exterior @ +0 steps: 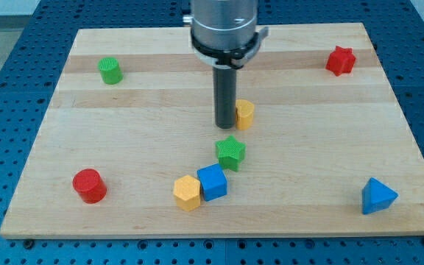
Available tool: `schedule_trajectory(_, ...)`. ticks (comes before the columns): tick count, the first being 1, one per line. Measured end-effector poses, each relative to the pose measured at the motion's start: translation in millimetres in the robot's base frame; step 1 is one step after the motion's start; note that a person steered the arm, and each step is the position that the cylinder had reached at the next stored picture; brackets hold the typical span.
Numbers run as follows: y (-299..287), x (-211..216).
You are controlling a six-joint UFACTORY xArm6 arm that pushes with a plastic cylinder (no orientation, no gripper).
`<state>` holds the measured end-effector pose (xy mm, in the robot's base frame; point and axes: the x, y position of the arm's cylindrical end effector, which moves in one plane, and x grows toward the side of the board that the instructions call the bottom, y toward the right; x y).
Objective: Drag yellow heart towards right of the board
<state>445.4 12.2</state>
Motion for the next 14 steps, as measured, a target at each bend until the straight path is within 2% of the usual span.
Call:
schedule_trajectory(4, 105, 0)
schedule_trajectory(7, 137, 0)
schedule_trajectory(8, 136, 0)
schedule_trajectory(9, 70, 22)
schedule_trajectory(11, -5, 33)
schedule_trajectory(12, -12, -4)
schedule_trajectory(13, -4, -5)
schedule_trajectory(14, 33, -6)
